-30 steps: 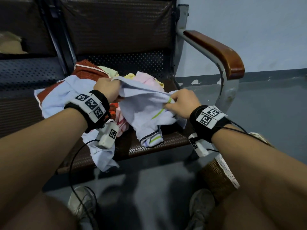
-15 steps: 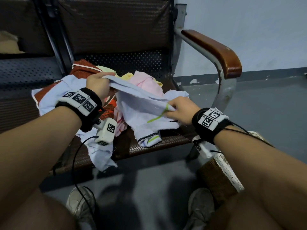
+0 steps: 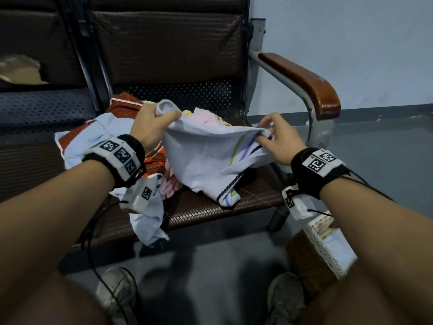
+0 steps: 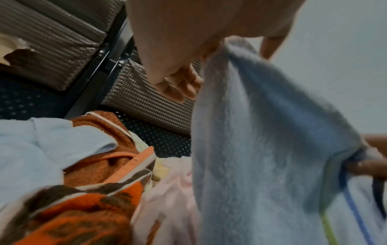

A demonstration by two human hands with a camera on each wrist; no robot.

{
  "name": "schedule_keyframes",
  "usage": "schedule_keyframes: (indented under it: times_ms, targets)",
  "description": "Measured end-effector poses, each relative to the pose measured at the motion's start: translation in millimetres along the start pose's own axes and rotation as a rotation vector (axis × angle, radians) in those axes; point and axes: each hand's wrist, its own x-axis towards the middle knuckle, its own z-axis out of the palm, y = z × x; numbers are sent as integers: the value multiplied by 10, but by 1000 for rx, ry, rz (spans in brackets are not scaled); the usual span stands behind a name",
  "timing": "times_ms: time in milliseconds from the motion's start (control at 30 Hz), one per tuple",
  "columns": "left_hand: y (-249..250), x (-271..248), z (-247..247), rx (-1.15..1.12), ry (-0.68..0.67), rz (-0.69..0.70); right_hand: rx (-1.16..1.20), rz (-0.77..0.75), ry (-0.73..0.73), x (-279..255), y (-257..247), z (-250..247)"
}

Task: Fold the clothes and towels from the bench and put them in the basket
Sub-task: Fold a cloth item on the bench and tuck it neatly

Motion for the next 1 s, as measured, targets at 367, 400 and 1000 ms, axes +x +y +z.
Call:
schedule_keyframes:
  times_ms: [367, 400, 1000]
  targets:
    - [500, 135, -268, -159, 3, 38, -98, 16, 83, 154, -504, -631]
    - [557, 163, -316, -148, 31, 40, -90, 4, 106, 179, -556, -707]
    - [1290, 100, -175, -198, 226, 116, 763, 274, -87, 116, -1326, -1035]
